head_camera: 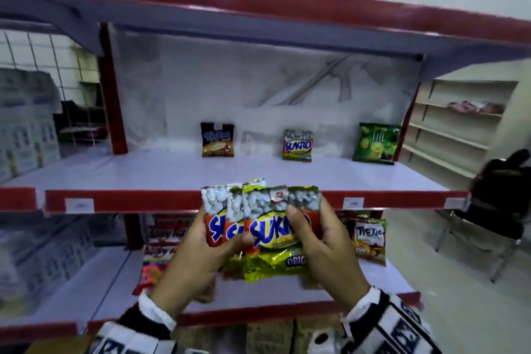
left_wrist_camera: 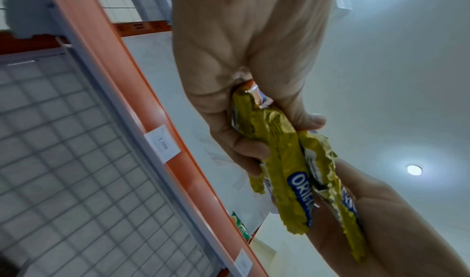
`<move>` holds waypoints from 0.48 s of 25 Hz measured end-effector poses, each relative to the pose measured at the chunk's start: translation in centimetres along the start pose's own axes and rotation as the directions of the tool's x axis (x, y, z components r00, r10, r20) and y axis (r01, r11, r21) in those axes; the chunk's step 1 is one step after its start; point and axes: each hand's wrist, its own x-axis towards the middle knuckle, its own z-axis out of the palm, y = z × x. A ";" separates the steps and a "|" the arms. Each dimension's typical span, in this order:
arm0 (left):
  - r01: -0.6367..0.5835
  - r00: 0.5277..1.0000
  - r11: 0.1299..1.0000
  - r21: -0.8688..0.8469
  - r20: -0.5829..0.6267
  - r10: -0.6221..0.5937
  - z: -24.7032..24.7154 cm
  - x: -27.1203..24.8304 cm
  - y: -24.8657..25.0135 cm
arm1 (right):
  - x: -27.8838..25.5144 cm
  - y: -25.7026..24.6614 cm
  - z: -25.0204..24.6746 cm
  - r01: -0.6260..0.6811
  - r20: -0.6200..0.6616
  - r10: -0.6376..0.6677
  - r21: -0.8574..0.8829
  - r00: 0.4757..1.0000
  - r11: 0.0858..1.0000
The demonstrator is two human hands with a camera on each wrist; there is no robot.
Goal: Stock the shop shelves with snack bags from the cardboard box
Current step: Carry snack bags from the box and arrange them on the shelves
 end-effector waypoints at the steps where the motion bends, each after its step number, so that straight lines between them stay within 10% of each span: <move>1: -0.016 1.000 0.999 0.033 0.014 0.015 -0.2 0.6 0.7 | 0.9 -0.9 -0.5 0.023 -0.012 -0.024 -0.033 1.000 0.999; 12: 0.051 0.989 0.982 0.184 -0.147 -0.023 -2.3 8.0 1.9 | 20.5 1.9 -11.4 -0.199 -0.021 0.198 -0.190 0.980 0.961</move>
